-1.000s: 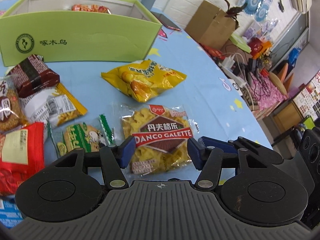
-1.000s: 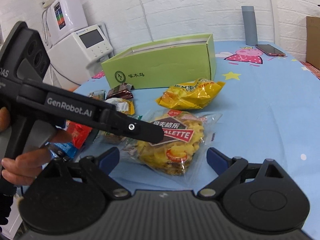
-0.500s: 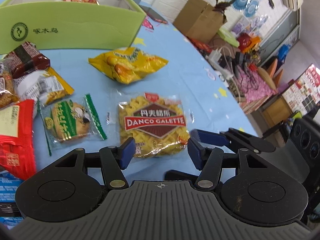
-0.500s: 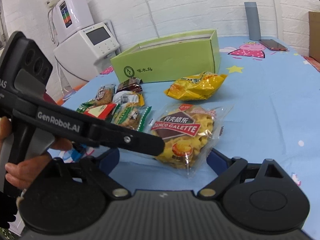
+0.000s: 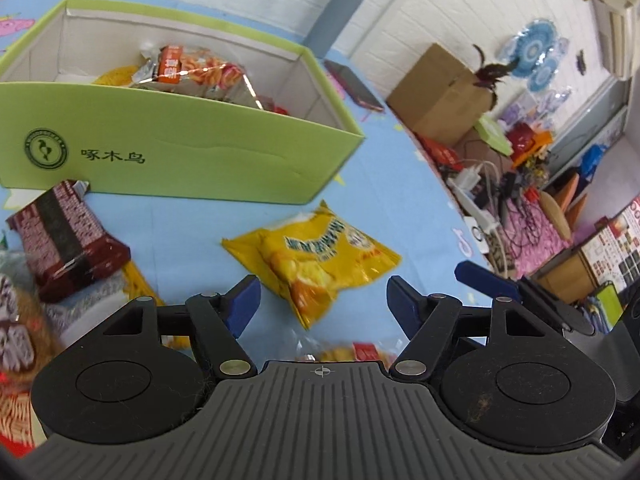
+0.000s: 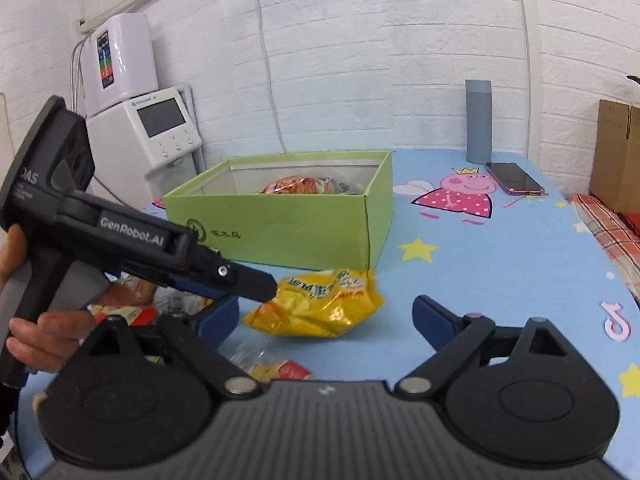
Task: Organize snacks
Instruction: 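Move the left gripper back to the yellow chip bag, then close the left gripper on the yellow chip bag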
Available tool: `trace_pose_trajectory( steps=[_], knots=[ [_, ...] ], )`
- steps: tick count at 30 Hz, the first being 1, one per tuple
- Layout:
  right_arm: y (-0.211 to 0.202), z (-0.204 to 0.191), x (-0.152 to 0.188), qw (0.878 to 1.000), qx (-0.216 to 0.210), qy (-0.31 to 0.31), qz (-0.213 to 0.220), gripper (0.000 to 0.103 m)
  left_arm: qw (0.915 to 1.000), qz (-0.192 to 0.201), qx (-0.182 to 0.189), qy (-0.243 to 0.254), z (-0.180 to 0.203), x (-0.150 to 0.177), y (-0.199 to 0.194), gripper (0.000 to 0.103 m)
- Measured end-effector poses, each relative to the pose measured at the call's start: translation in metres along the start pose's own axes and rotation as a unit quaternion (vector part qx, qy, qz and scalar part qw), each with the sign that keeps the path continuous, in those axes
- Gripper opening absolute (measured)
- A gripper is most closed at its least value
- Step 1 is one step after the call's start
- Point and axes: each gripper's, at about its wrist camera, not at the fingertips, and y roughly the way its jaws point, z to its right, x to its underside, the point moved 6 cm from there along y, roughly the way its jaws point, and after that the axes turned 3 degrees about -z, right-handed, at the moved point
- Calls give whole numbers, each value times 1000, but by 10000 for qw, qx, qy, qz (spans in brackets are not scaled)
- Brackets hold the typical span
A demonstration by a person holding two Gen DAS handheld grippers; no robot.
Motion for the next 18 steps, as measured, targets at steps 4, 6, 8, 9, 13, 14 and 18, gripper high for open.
trace_pose_trajectory(
  steps=[4, 6, 8, 9, 13, 14, 18],
  knots=[
    [44, 8, -4, 9994, 15, -130, -321, 93, 9993, -139, -155, -295, -15, -12, 24, 52],
    [59, 8, -2, 9989, -16, -209, -423, 91, 9988, -238, -48, -421, -20, -14, 31, 49],
    [68, 8, 1, 9984, -80, -203, -516, 81, 9984, -311, 17, -477, -22, -12, 36, 43],
    [70, 7, 2, 9983, -163, -205, -518, 80, 9984, -338, 32, -454, -22, -12, 39, 38],
    [73, -5, 5, 9971, -384, -347, -551, 79, 9990, -334, -94, -286, -22, -9, 40, 24],
    [74, -7, 7, 9968, -433, -340, -572, 79, 9990, -342, -120, -270, -21, -8, 38, 24],
    [75, -10, 10, 9954, -729, -213, -587, 81, 9992, -275, -239, -155, -26, -5, 29, 26]
  ],
)
